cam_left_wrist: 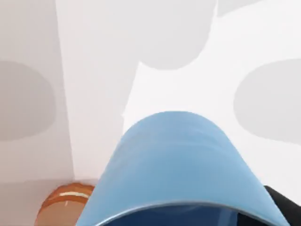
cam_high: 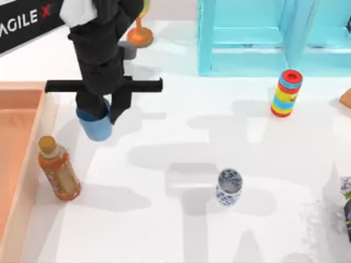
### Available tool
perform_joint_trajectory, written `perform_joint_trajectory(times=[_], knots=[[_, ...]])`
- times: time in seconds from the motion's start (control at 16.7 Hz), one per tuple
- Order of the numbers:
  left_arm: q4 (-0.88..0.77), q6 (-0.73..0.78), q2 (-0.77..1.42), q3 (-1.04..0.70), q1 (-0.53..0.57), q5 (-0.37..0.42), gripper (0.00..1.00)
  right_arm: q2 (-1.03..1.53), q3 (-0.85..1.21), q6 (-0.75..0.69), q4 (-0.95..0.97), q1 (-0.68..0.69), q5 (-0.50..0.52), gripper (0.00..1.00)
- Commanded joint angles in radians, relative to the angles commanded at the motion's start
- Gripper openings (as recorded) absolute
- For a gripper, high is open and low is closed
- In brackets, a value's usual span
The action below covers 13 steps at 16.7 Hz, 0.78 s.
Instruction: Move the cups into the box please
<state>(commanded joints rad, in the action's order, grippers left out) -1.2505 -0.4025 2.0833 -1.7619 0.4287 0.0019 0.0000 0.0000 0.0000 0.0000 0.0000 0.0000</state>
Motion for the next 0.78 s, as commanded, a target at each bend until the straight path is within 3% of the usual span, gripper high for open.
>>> perform_joint_trajectory(times=[0.54,0.78], knots=[[-0.062,0.07,-0.072,0.002,-0.064,-0.002,0.0,0.0,0.0,0.0,0.0,0.0,0.0,1.0],[-0.06,0.218,-0.197,0.09,-0.219,0.004,0.0,0.0,0.0,0.0,0.0,0.0,0.0,1.0]])
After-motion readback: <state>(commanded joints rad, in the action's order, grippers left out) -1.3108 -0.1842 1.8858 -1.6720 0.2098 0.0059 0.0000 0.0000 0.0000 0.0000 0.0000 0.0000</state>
